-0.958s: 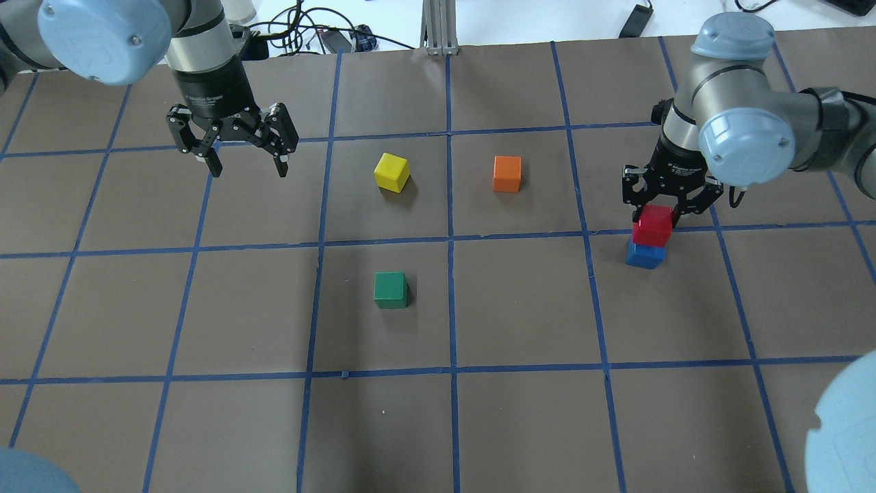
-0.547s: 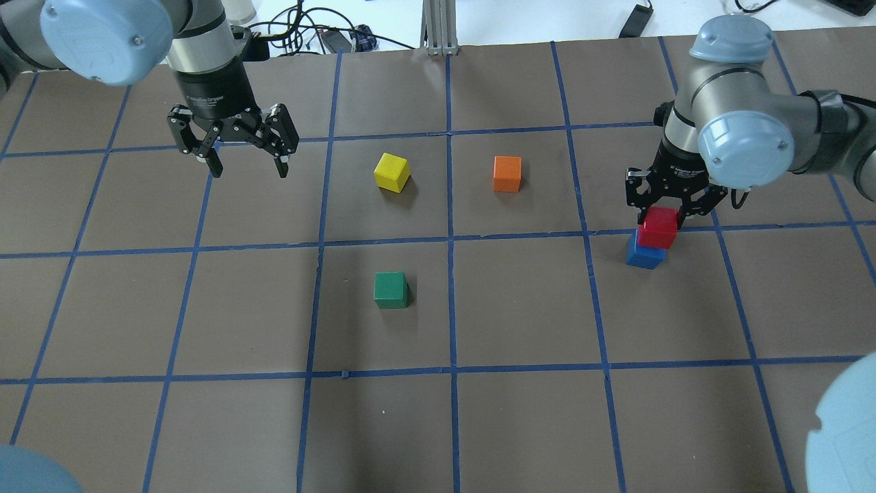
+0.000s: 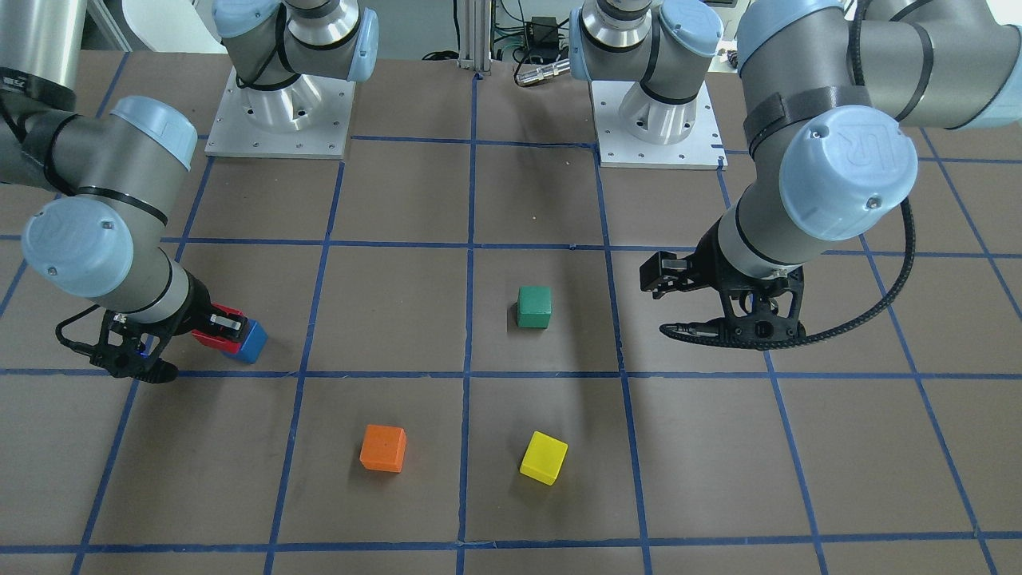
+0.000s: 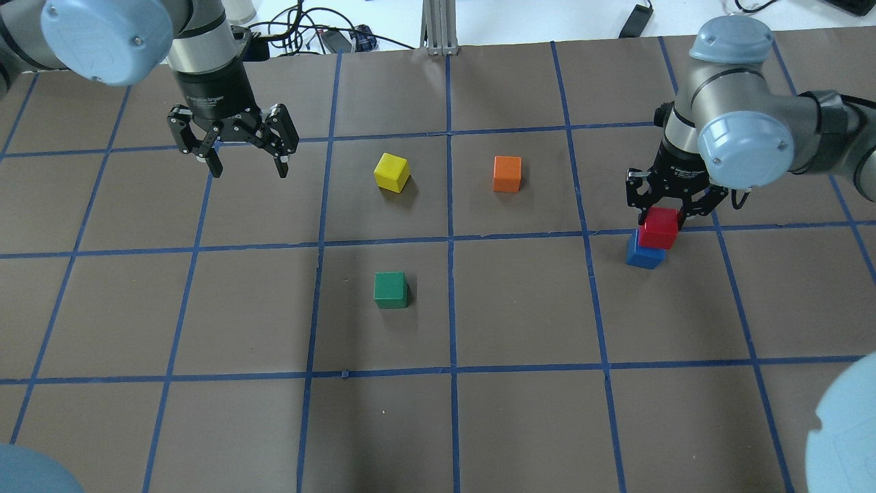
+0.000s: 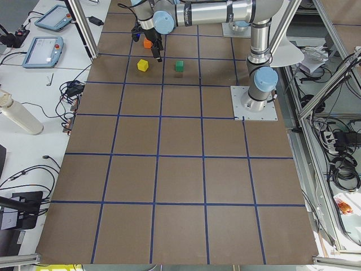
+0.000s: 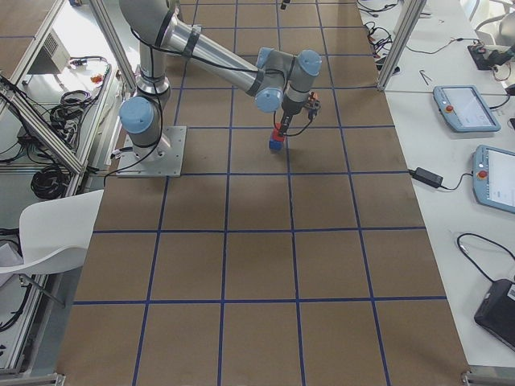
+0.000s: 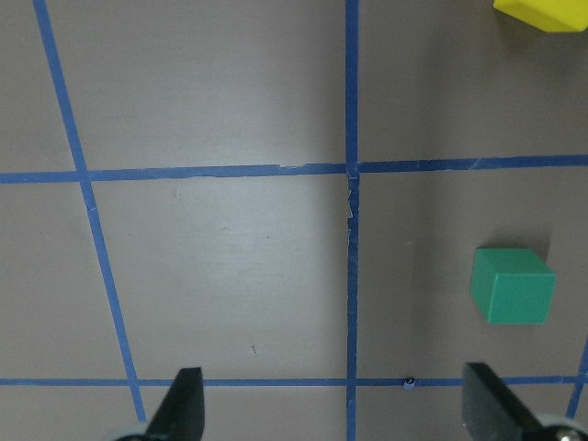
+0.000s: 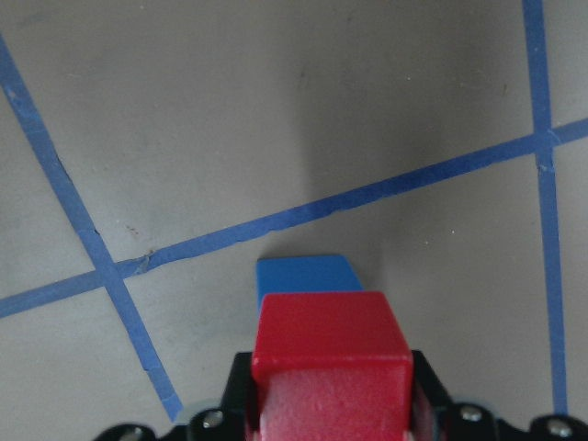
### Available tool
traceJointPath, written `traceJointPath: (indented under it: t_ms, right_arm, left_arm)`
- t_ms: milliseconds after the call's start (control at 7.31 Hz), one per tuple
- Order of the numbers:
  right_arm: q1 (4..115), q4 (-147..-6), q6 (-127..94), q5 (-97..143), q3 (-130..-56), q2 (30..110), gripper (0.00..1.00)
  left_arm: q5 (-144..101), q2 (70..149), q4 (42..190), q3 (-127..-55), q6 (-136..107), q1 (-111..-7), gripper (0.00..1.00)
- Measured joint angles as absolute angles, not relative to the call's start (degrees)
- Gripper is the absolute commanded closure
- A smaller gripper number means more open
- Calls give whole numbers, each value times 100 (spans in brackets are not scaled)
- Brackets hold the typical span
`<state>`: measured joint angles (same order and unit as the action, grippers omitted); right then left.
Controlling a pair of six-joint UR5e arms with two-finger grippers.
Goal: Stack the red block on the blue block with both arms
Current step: 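Lower the red cube onto the blue cube and open the right gripper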
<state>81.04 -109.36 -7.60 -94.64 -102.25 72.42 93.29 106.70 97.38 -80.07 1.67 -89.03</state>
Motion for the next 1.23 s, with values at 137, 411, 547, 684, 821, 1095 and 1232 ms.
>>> traceJointPath:
  t_ms: [137, 411, 547, 684, 821, 1095, 1232]
  right_arm:
    - [8104, -11004, -755, -9450, -10238, 7241, 77]
    - [8111, -11091, -754, -9424, -10254, 7240, 73]
    - [8116, -11098, -755, -9412, -10256, 7240, 71]
    - [8122, -11100, -756, -9408, -10259, 7241, 66]
    - [8126, -11100, -756, -9405, -10263, 7242, 57]
    - [8137, -11099, -756, -9401, -10265, 7242, 19]
    - [8142, -11095, -756, -9393, -10265, 7242, 0]
  left_arm:
    - [9328, 10670, 9738, -8007, 167, -8903, 0]
    - [9323, 10670, 9738, -8007, 167, -8903, 0]
    - [9320, 10670, 9738, -8007, 167, -8903, 0]
    - [9319, 10670, 9738, -8007, 167, -8903, 0]
    - [9322, 10670, 9738, -8007, 167, -8903, 0]
    - [9323, 10670, 9738, -8007, 167, -8903, 0]
    - [9320, 10670, 9738, -8007, 167, -8903, 0]
